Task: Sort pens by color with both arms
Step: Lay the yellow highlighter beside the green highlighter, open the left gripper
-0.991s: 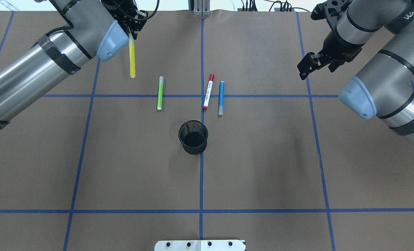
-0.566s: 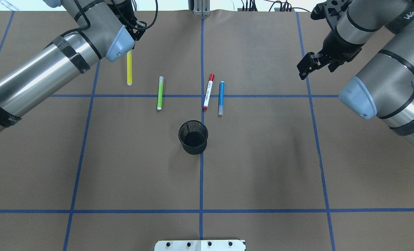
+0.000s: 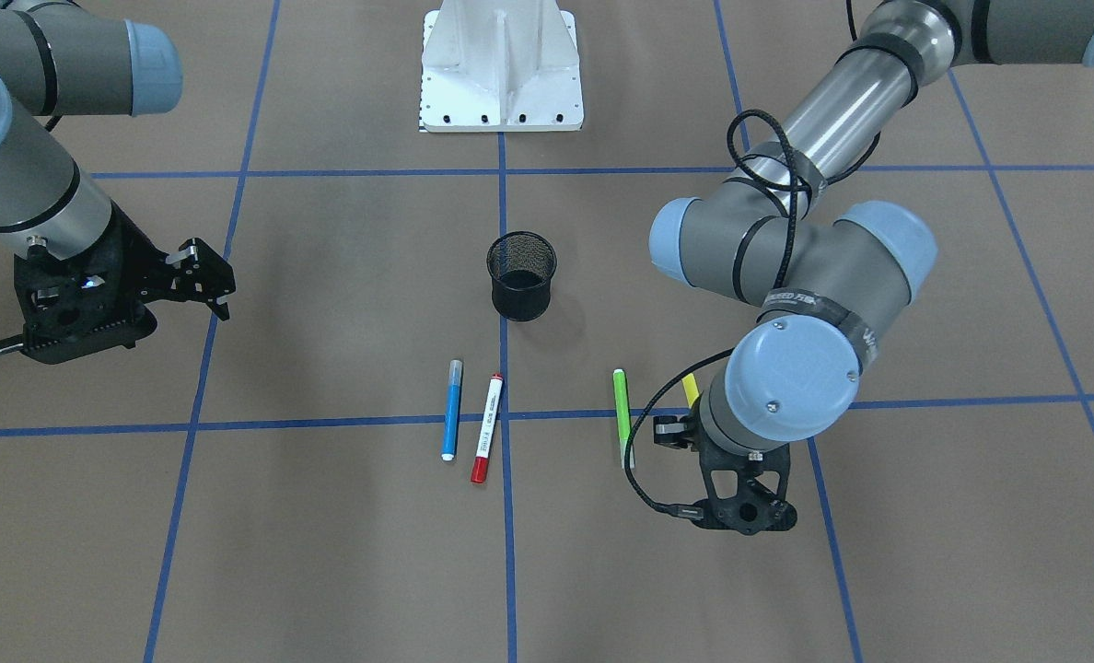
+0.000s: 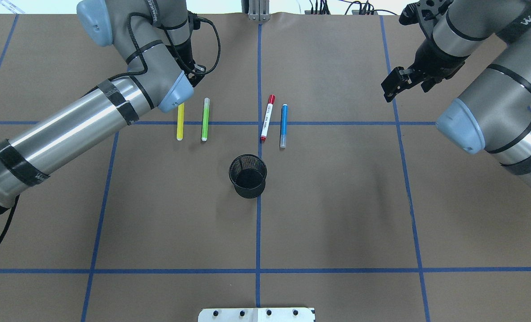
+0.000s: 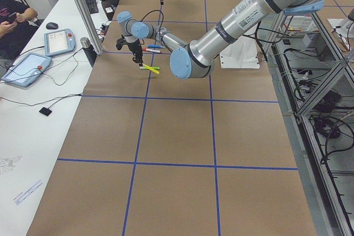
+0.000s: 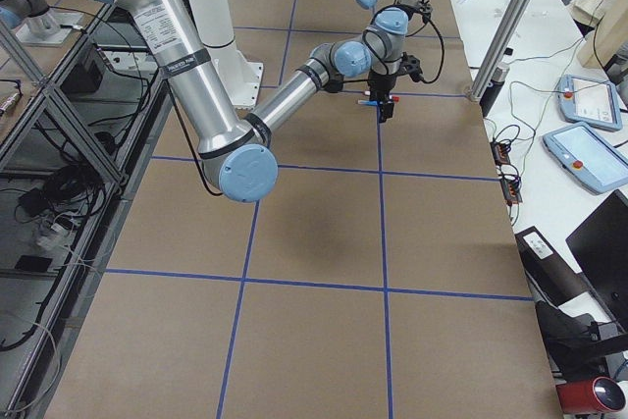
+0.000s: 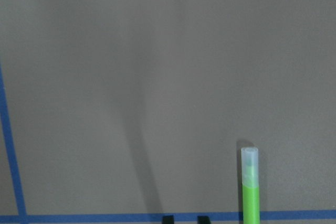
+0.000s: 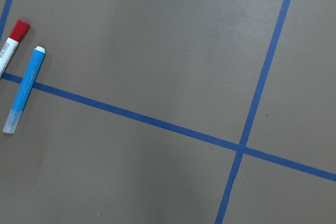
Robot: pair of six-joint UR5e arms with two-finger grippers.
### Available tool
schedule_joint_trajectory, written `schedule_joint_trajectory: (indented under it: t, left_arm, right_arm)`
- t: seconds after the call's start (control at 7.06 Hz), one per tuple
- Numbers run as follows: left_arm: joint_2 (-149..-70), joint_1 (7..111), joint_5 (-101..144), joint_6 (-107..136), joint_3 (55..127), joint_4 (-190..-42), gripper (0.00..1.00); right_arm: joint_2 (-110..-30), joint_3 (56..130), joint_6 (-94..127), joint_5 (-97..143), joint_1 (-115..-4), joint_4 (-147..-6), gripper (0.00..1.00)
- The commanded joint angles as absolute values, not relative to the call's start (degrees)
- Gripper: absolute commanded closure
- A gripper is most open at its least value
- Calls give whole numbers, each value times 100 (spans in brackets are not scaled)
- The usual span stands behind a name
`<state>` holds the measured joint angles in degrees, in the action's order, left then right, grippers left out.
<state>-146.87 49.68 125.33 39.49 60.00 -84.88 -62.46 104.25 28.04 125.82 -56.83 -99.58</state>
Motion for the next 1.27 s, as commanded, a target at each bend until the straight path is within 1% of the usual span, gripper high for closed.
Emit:
schedule_joint_trajectory:
  t: [0.0, 0.14, 0.28, 0.42, 0.57, 0.71, 0.85, 0.99, 1.13]
  left_arm:
    - [-14678, 4896, 12533, 3973, 5994, -8490, 100]
    - [-14660, 4904, 12533, 3964, 6003, -8534, 77]
    - [-14660, 4913, 12542, 3964, 6038, -8543, 62]
    - [-14660, 4922, 12533, 3964, 6038, -8604, 50]
    - [-14660, 4922, 12533, 3981, 6047, -8665, 48]
    - [-14573, 5131, 12542, 3947, 6282, -8779, 33]
    - [-14224, 5333, 12612, 3972, 6928, -8737, 19]
    - [-13577, 5787, 12804, 3842, 7648, -8797, 10]
    - [-13074, 6210, 13110, 3362, 8238, -8763, 4]
  right_arm:
    - [-6258, 10485, 2812, 12586, -5678, -9967, 1]
    - [-6258, 10477, 2804, 12586, -5678, -9967, 1]
    - [-6240, 10459, 2812, 12577, -5678, -9967, 1]
    - [-6240, 10450, 2804, 12577, -5678, -9967, 1]
    - [-6232, 10450, 2804, 12568, -5678, -9958, 1]
    - [-6231, 10441, 2804, 12560, -5678, -9967, 1]
    - [-6292, 10528, 2926, 12507, -5782, -9923, 1]
    - [-6293, 10468, 2962, 12516, -5975, -9914, 1]
    - [-6284, 10407, 2979, 12507, -6055, -9914, 1]
